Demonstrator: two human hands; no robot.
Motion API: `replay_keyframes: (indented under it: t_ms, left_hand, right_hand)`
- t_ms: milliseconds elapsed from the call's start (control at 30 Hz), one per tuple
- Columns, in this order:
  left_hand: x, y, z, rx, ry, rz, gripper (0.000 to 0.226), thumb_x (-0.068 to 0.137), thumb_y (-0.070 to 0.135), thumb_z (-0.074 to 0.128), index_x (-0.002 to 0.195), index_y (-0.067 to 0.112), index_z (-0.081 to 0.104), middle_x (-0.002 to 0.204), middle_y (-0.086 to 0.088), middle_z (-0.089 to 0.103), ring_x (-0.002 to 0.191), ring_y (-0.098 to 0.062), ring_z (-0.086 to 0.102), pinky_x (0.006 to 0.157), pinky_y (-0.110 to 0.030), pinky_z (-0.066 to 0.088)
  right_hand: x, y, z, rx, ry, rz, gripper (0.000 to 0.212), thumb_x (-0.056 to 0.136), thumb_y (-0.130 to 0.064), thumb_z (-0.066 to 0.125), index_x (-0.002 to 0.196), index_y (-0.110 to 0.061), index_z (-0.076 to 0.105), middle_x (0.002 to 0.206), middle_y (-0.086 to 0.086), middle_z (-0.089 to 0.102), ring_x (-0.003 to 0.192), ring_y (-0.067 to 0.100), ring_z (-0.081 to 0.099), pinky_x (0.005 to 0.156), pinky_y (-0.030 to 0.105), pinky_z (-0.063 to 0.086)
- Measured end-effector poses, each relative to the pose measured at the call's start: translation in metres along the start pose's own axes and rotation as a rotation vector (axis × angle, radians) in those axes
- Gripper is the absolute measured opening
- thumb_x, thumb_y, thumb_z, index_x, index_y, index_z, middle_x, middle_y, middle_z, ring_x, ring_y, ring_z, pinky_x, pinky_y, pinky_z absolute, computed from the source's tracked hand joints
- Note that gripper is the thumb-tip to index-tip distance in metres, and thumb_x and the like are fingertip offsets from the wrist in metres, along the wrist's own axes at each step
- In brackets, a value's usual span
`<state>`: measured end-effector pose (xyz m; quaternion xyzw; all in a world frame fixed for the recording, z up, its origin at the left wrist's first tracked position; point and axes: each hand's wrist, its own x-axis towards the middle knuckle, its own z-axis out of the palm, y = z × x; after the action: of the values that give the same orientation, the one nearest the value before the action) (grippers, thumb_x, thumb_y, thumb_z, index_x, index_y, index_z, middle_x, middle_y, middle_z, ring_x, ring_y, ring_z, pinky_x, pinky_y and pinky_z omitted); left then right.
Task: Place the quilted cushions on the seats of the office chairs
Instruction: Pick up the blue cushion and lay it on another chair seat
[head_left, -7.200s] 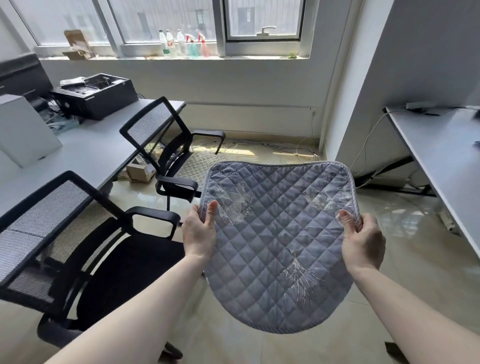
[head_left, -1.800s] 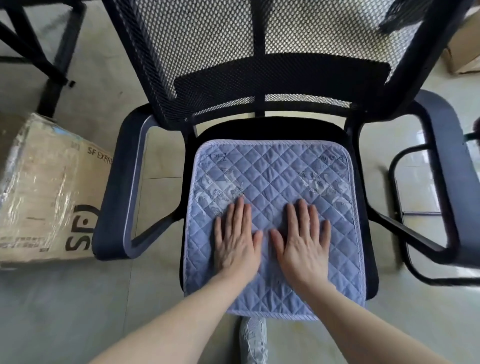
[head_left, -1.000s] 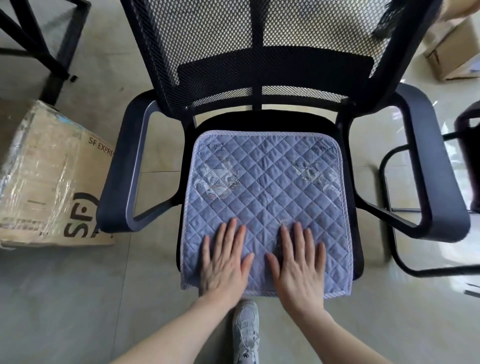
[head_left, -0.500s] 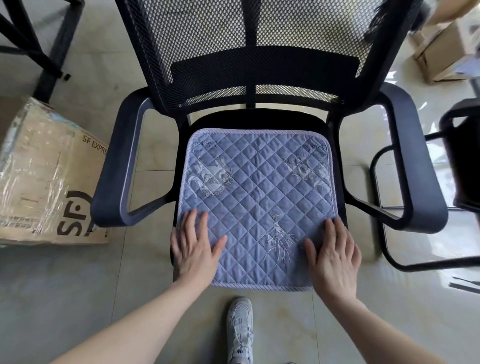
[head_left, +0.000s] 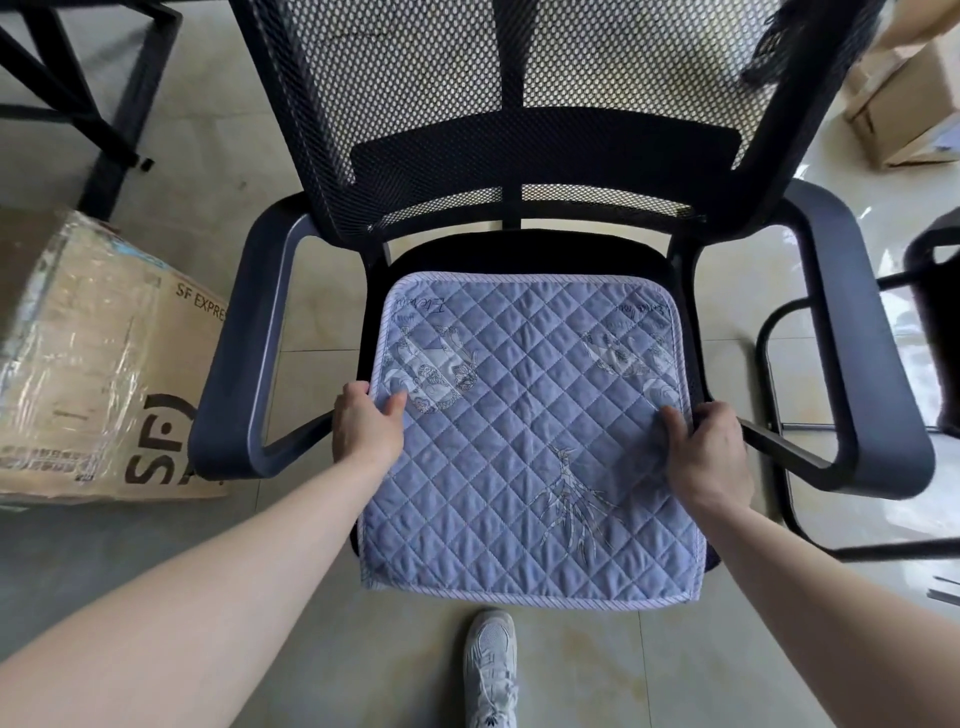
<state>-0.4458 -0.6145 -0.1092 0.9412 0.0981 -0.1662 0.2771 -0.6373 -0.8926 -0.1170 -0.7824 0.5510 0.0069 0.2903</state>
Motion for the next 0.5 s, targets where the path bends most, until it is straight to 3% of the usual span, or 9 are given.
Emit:
replay_keyframes:
  t_ms: [67,167,300,500]
  left_hand:
    - [0.006,-0.002,0.004,-0.075,0.015,-0.037,0.040,0.091,0.041,0.061,0.114,0.009,0.054,0.110,-0.010,0.063,0.100,-0.033,0.060,0.073,-0.036,0.049]
    - [0.013,-0.006,0.005,-0.155,0.064,-0.018,0.024,0.092,0.037,0.062,0.087,0.013,0.057,0.081,-0.001,0.062,0.074,-0.026,0.057,0.049,-0.025,0.034]
    - [0.018,-0.007,0.004,-0.215,0.093,0.010,0.027,0.089,0.035,0.066,0.072,0.018,0.055,0.064,0.008,0.056,0.057,-0.015,0.048,0.048,-0.024,0.034]
    - [0.039,0.010,0.002,-0.230,0.098,0.028,0.023,0.088,0.037,0.067,0.080,0.016,0.062,0.069,0.005,0.060,0.067,-0.022,0.055,0.062,-0.031,0.043]
  right_hand:
    - [0.004,0.003,0.003,-0.033,0.019,-0.004,0.043,0.095,-0.055,0.050,0.098,-0.012,0.050,0.104,0.017,0.065,0.096,0.039,0.061,0.070,0.040,0.042]
    - [0.005,0.007,0.004,-0.113,0.060,-0.035,0.046,0.095,-0.060,0.044,0.090,-0.015,0.050,0.091,0.019,0.068,0.085,0.041,0.063,0.064,0.036,0.037]
    - [0.009,0.006,0.003,-0.155,0.081,-0.069,0.050,0.097,-0.061,0.036,0.088,-0.013,0.049,0.091,0.019,0.068,0.082,0.042,0.062,0.063,0.037,0.036]
    - [0.033,-0.015,0.000,-0.139,0.074,-0.123,0.052,0.100,-0.060,0.032,0.098,-0.011,0.051,0.093,0.021,0.067,0.081,0.041,0.061,0.061,0.038,0.037]
